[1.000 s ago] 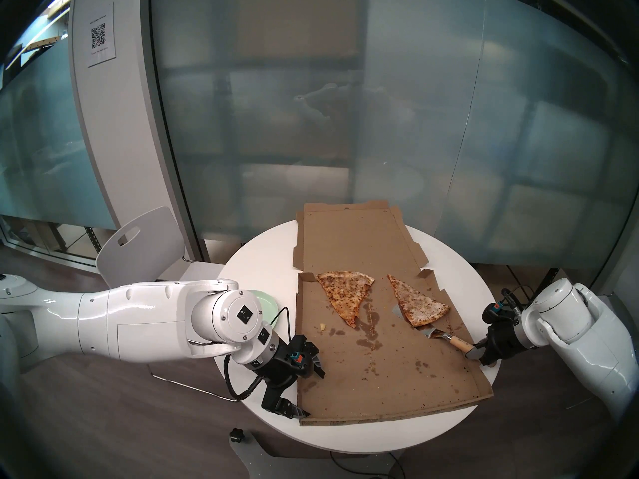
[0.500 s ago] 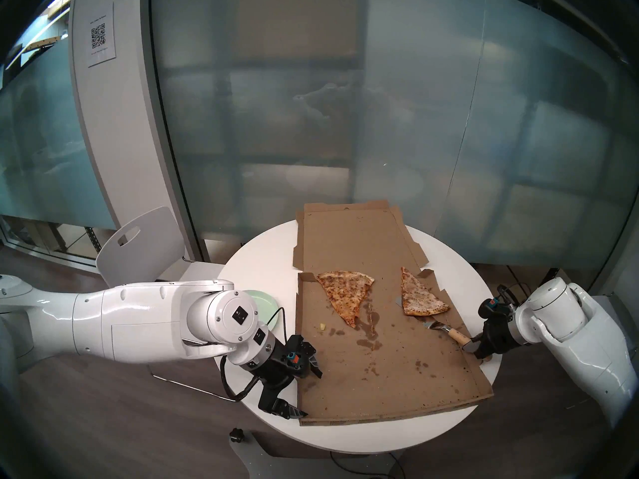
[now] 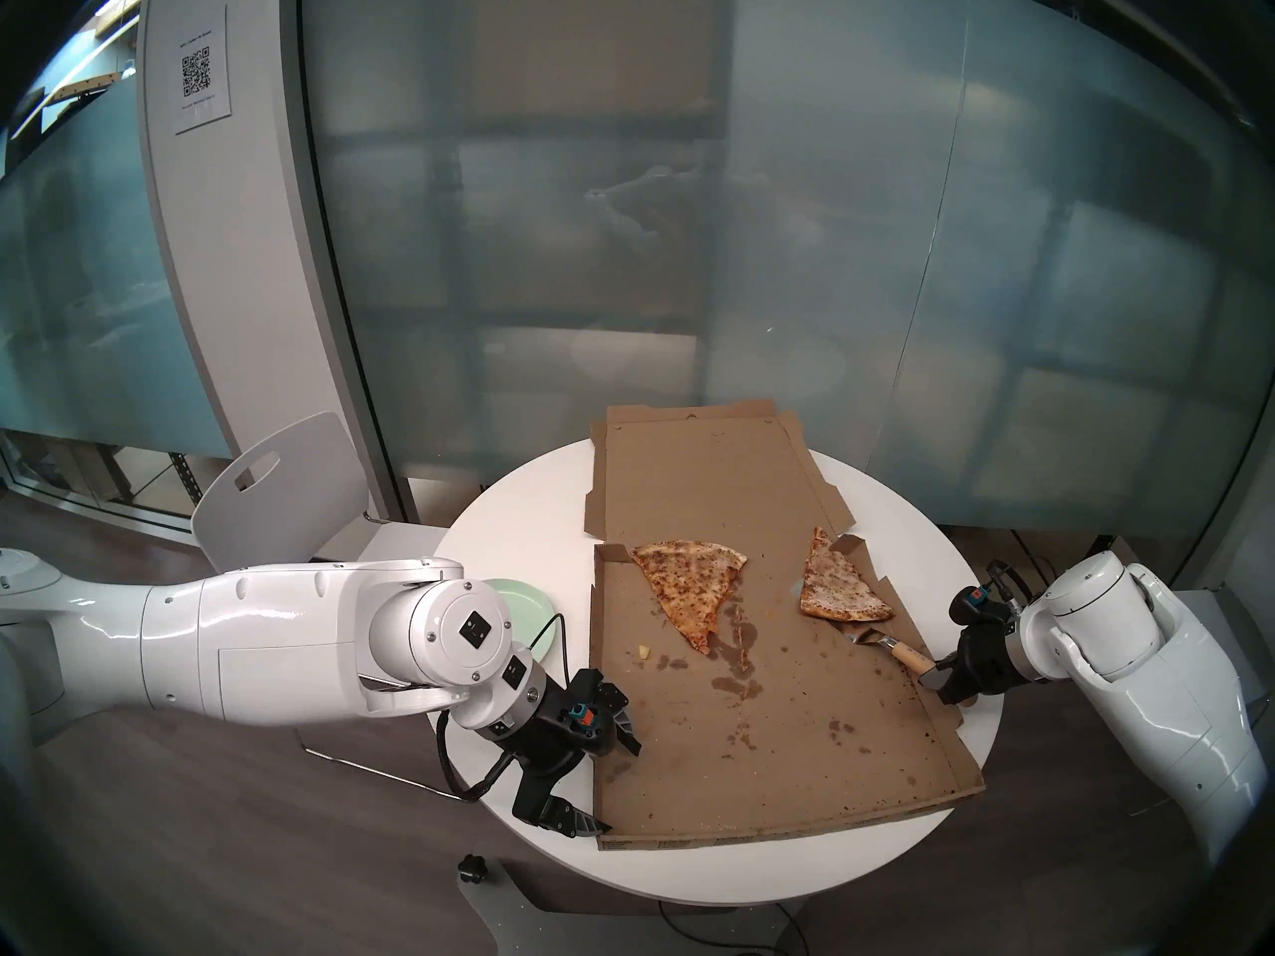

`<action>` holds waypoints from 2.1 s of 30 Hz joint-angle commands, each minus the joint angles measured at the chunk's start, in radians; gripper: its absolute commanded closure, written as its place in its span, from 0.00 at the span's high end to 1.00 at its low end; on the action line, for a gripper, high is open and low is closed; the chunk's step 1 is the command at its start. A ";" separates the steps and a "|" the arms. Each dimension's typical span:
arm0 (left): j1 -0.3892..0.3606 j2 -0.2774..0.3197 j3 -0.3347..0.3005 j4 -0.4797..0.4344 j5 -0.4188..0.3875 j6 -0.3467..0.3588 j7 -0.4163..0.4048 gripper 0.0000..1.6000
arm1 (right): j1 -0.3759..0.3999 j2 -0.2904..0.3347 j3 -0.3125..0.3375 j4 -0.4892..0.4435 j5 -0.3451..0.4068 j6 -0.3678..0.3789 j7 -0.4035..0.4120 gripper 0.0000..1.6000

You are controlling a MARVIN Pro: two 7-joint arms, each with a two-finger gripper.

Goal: Put pizza slice onto the plate

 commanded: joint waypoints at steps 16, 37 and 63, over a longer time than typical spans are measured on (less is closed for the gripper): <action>-0.002 0.002 0.001 -0.005 0.003 0.000 0.003 1.00 | 0.005 -0.052 0.003 -0.008 -0.049 -0.050 -0.069 0.00; -0.009 0.001 0.001 -0.009 0.003 0.005 -0.006 1.00 | -0.187 -0.056 0.082 -0.145 -0.139 -0.195 -0.167 0.00; -0.008 -0.019 0.000 0.009 0.008 -0.001 -0.011 1.00 | -0.107 -0.094 0.181 -0.136 0.113 -0.002 0.041 0.00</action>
